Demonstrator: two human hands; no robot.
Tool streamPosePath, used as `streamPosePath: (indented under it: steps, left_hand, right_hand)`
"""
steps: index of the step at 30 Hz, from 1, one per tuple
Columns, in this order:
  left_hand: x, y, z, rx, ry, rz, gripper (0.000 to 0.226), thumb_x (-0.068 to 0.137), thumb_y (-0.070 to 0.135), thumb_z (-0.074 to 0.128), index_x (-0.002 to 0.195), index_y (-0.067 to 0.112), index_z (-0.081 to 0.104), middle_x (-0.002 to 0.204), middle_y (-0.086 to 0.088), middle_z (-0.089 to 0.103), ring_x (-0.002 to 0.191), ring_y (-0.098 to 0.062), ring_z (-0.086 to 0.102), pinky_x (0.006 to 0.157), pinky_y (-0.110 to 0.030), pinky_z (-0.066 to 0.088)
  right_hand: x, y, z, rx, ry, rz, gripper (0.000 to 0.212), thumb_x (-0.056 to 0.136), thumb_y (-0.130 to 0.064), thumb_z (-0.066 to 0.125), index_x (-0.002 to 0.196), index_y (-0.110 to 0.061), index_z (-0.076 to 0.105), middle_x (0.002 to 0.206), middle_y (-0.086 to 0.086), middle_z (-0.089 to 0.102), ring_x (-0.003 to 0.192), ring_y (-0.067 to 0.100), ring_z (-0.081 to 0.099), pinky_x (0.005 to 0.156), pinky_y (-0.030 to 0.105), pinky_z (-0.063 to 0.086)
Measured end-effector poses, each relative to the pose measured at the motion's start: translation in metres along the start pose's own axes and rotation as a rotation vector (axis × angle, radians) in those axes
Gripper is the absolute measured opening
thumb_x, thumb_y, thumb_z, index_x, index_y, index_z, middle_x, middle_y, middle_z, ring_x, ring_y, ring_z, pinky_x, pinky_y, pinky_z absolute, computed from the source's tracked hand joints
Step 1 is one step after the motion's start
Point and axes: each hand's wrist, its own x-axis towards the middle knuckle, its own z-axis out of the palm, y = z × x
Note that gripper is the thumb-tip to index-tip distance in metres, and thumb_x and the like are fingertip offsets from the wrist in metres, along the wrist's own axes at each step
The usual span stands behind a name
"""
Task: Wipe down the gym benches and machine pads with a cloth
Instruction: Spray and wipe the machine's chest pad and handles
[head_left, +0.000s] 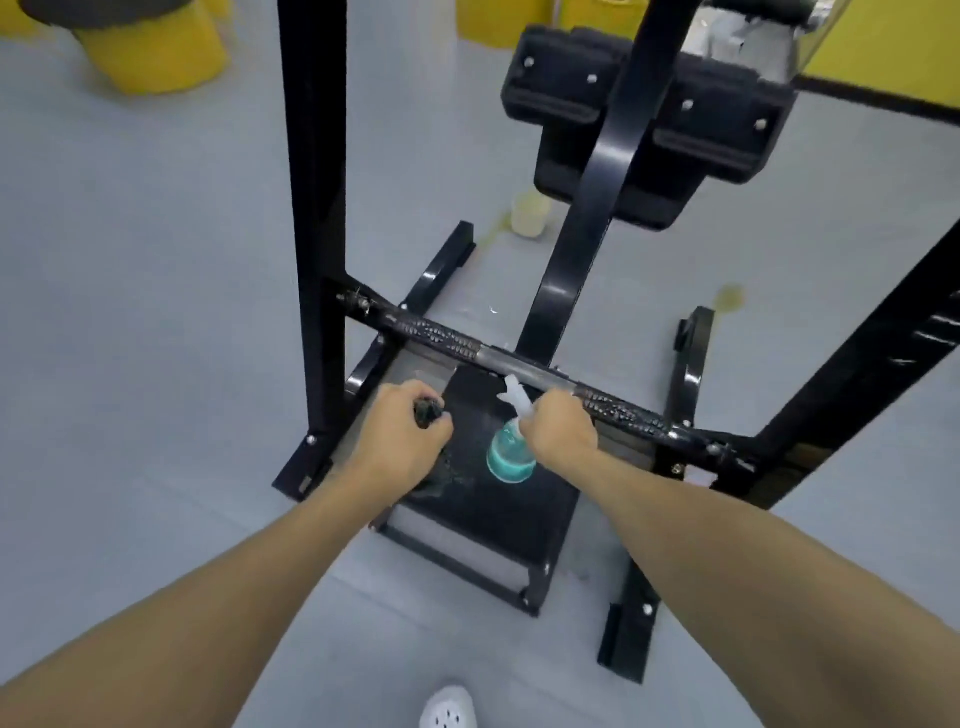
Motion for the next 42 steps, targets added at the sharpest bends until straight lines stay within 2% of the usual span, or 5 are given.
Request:
streamPosePath:
  steps: [16,26,29,33,42]
  left_hand:
    - [0.012,0.001,-0.008,-0.133,0.069,0.018,0.007,0.093,0.024,0.063,0.098,0.019,0.066,0.108,-0.006,0.064,0.078,-0.009,0.059,0.074,-0.025,0.043]
    - [-0.031,0.208,-0.115,-0.548,-0.029,0.013,0.075,0.070,0.083,0.053,0.118,0.026,0.055,0.114,-0.003,0.062,0.105,-0.022,0.063,0.095,-0.044,0.051]
    - [-0.013,0.281,-0.140,-0.538,-0.081,0.047,0.115,0.043,0.109,0.022,0.129,0.040,0.054,0.130,-0.008,0.060,0.122,-0.031,0.055,0.108,-0.054,0.038]
    - [-0.135,0.417,-0.205,-0.471,-0.098,0.347,0.051,0.103,0.060,0.018,0.126,0.029,0.051,0.119,0.000,0.055,0.106,-0.015,0.052,0.092,-0.027,0.035]
    - [-0.285,0.610,-0.246,-0.441,0.176,0.899,0.038,0.106,0.030,0.030,0.094,0.011,0.062,0.087,-0.005,0.060,0.083,-0.020,0.052,0.069,-0.027,0.041]
  right_hand:
    - [0.004,0.009,0.034,0.007,-0.101,0.043,0.014,0.088,-0.005,0.053,0.074,-0.005,0.053,0.082,0.013,0.054,0.080,0.034,0.059,0.066,0.034,0.046]
    - [-0.130,-0.124,-0.212,1.235,-0.634,-0.214,0.041,0.103,-0.049,0.035,0.121,-0.020,0.059,0.119,0.017,0.065,0.113,0.022,0.060,0.096,0.043,0.048]
    - [-0.172,-0.135,-0.301,1.133,-0.408,-0.431,0.034,0.103,-0.041,0.044,0.129,-0.021,0.055,0.120,0.012,0.067,0.109,0.031,0.066,0.077,0.043,0.056]
    - [-0.227,-0.123,-0.414,1.005,0.131,-0.568,0.017,0.098,-0.013,0.053,0.094,-0.021,0.068,0.098,0.018,0.071,0.089,0.036,0.069,0.078,0.051,0.059]
    - [-0.288,-0.010,-0.623,0.943,0.547,-0.492,0.023,0.075,-0.027,0.048,0.096,-0.026,0.059,0.109,0.016,0.060,0.093,0.032,0.062,0.084,0.047,0.056]
